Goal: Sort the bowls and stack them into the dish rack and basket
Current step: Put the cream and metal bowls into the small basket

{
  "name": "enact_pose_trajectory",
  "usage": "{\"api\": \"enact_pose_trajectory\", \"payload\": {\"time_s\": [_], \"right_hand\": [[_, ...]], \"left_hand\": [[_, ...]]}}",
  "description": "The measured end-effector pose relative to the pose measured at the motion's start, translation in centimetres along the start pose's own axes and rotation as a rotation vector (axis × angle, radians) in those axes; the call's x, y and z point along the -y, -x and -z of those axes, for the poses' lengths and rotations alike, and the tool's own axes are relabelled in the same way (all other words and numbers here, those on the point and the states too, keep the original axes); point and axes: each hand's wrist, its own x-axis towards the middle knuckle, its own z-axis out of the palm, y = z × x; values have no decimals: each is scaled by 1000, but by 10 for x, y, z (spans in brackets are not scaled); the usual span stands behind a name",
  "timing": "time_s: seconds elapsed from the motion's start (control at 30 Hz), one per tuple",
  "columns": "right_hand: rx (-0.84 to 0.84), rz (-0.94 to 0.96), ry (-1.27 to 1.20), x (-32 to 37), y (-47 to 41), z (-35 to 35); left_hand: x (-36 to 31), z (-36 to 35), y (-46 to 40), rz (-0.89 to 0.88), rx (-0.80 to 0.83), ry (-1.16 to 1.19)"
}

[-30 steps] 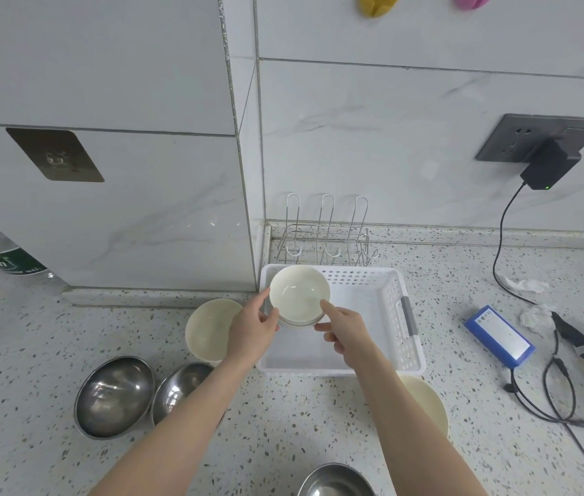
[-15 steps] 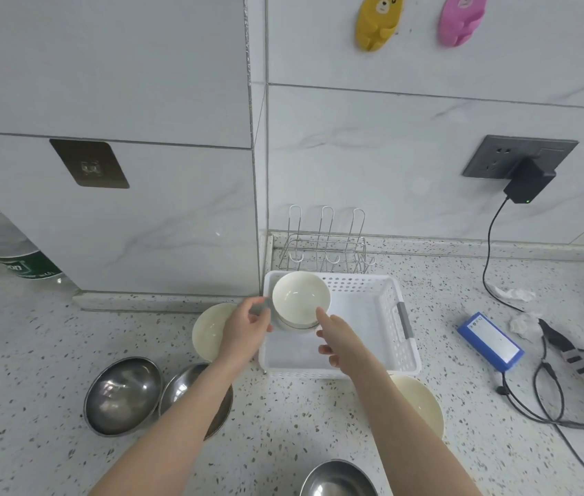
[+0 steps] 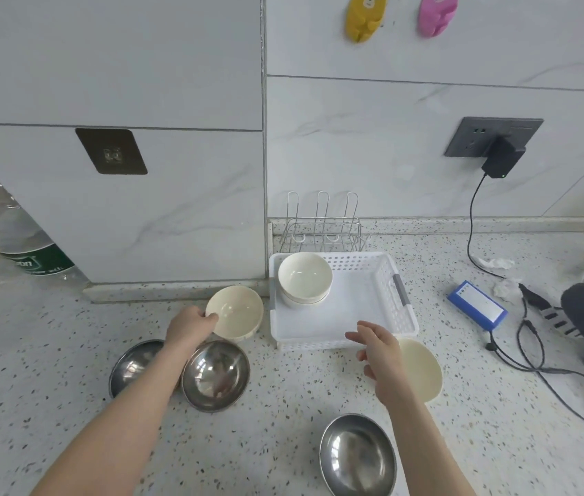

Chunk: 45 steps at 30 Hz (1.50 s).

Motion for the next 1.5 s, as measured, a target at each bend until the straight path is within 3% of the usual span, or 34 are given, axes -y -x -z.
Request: {"api": "enact_pose_trajectory", "payload": {"time_s": [0.37,0.6,0.97,1.07,1.27,1.37,1.5], "right_hand": [[-141,-58,-64,-21,23,22],[-163,-59,-108,-33,31,35],[-465,14,-18,-37,12,96],[-371,-67,120,-41,-4,124],[-14,-272,269,-42,-11,147],[56,-240,305,-47,-16,149],[5,-82,294,-57,-16,147]], "left_hand": [[5,-7,-18,89,108,180],[-1,0,-3,92,21,324],[-7,-3,59,143,-6,571],[-17,-16,81,170,-8,637],[-38,-43,116,173,12,688],[-48,-55,130,162,24,709],[-56,-70,144,139,22,705]]}}
